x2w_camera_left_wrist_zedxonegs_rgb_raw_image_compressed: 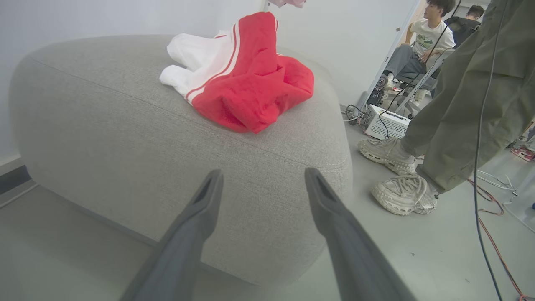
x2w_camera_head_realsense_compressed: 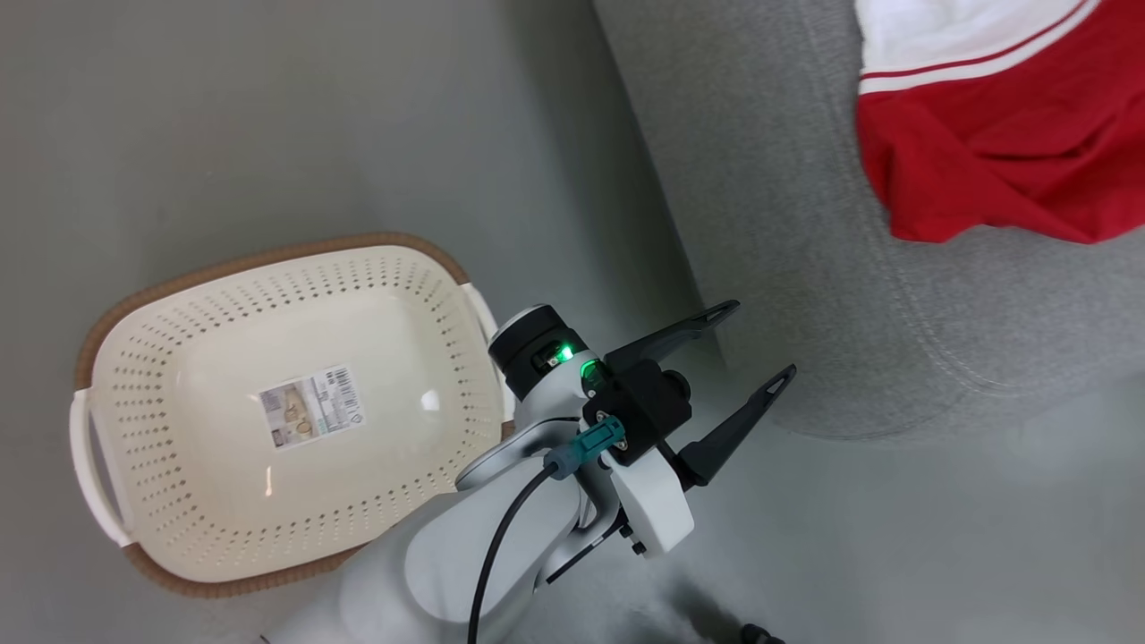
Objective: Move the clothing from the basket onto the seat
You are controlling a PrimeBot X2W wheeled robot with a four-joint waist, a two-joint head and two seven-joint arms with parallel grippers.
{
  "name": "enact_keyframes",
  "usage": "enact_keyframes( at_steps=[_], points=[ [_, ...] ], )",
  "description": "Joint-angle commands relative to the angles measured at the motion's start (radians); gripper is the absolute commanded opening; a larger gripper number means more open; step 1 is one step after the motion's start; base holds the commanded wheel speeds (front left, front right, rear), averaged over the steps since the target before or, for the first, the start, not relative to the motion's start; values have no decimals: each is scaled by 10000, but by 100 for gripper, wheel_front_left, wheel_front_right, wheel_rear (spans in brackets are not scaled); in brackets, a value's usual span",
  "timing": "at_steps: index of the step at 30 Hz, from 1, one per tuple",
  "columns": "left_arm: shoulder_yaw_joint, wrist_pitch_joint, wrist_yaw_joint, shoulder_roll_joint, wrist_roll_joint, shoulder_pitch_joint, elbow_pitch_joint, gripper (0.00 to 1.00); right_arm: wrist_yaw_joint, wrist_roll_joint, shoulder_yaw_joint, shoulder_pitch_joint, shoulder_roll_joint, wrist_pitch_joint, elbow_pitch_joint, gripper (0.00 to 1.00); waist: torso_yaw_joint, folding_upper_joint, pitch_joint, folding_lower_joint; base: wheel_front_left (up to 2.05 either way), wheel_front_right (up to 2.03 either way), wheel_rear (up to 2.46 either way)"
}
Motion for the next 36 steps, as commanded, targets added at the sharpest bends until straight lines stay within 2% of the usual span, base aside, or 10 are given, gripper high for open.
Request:
enact_keyframes(
  at_steps=[1, 9, 10, 11, 12, 17, 24, 30, 36],
  points=[
    [132, -59, 79, -125, -72, -282, -305, 100, 29, 29, 22, 212, -345, -57, -100, 0, 221, 0, 161, 0, 0, 0, 0],
    [63, -59, 370, -125, -264, -272, -570, 100, 29, 1036, 1137, 1552, 196, -57, 1415, 0, 693, 0, 39, 0, 0, 0, 0],
    [83, -59, 376, -125, -283, -238, -583, 100, 29, 1185, 1292, 1739, 263, -57, 1473, 35, 718, 0, -21, 0, 0, 0, 0],
    [108, -59, 383, -125, -297, -205, -597, 100, 29, 1371, 1442, 1925, 341, -57, 1494, 88, 738, 0, -79, 0, 0, 0, 0],
    [136, -59, 388, -125, -306, -171, -612, 100, 29, 1562, 1597, 2119, 404, -57, 1509, 100, 757, 0, -145, 0, 0, 0, 0],
    [377, -59, 473, -125, -299, 8, -718, 100, 29, 2294, 2309, 3009, 532, -57, 1196, 100, 820, 0, -494, 0, 0, 0, 0],
    [918, -59, 584, -126, -92, 443, -846, 100, 29, 2610, 3368, 4107, 580, -57, 367, 100, 909, 0, -1179, 0, 0, 0, 0],
    [1734, -59, 785, -126, 175, 1047, -1055, 100, 29, 2526, 3564, 4744, 686, -57, -689, 100, 1196, 0, -1907, 0, 0, 0, 0],
    [2911, -59, 1207, -126, 643, 1875, -1166, 100, 29, 2188, 3529, 5224, 788, -57, -1887, 100, 1839, 0, -2606, 0, 0, 0, 0]
  ],
)
